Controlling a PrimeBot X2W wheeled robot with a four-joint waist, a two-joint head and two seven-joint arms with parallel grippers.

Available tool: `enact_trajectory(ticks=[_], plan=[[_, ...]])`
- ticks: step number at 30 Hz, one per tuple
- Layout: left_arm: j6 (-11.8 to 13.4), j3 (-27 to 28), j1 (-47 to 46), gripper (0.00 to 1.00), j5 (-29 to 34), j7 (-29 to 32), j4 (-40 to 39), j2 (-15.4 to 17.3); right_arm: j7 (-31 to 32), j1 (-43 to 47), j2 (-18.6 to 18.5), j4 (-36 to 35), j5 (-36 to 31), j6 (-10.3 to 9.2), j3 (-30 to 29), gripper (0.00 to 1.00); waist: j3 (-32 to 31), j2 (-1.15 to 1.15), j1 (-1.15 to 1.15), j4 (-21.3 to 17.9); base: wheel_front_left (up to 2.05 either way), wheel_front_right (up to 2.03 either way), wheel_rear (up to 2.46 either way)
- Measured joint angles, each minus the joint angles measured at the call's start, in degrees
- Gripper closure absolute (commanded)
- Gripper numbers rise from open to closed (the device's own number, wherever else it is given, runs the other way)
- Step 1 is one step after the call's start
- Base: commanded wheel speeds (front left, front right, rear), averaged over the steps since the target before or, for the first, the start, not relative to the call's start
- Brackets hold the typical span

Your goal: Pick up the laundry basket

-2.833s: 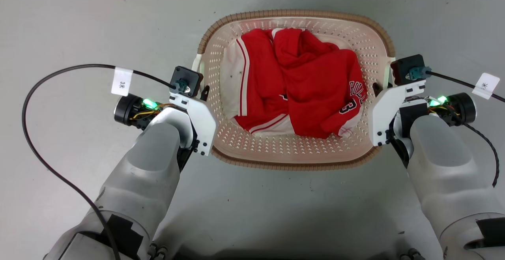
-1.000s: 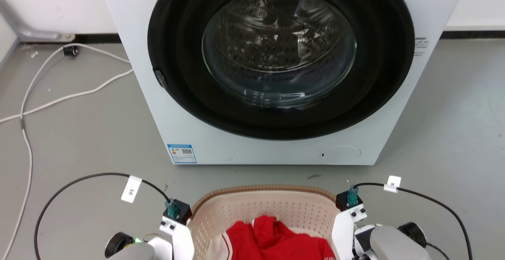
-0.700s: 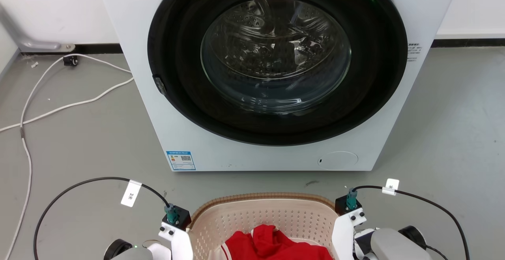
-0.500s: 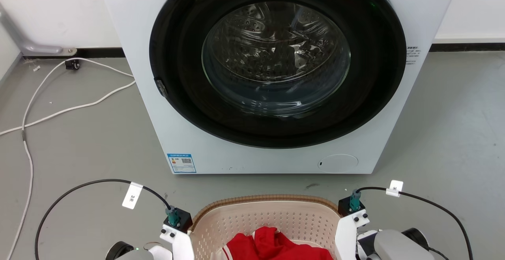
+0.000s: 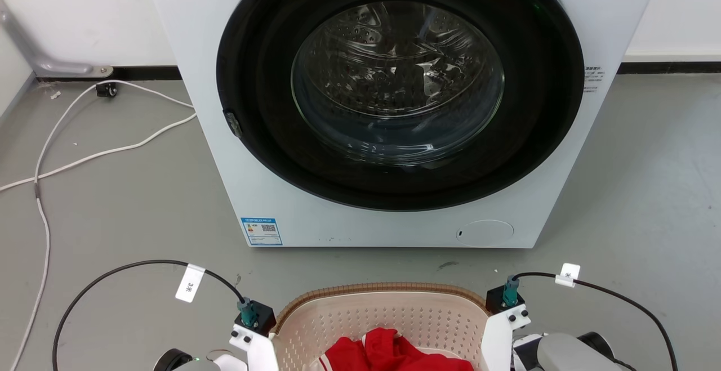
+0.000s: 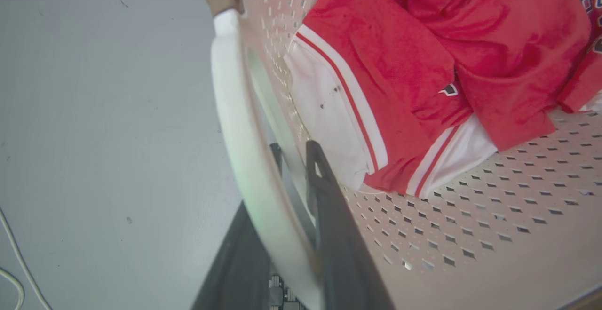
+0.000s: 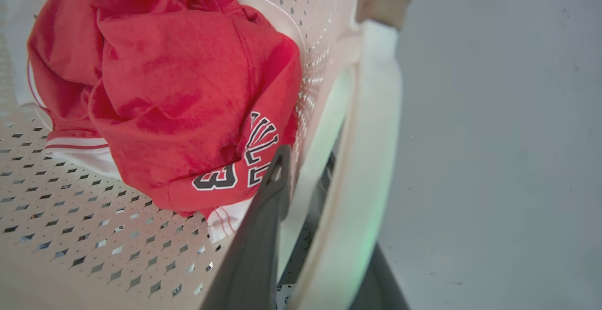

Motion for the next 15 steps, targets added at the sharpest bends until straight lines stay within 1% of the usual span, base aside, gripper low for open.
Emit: enact_trajectory(ticks=[15], plan=[[-0.08,-0.21,0.49,1.00,-0.76,-0.57,0.88,-0.47,-0.44,-0.10,-0.21,0.81,3.02,0.00,2.69,1.00,-0.50,0.00,0.00,-0.21,0.00,0.00,0.00]])
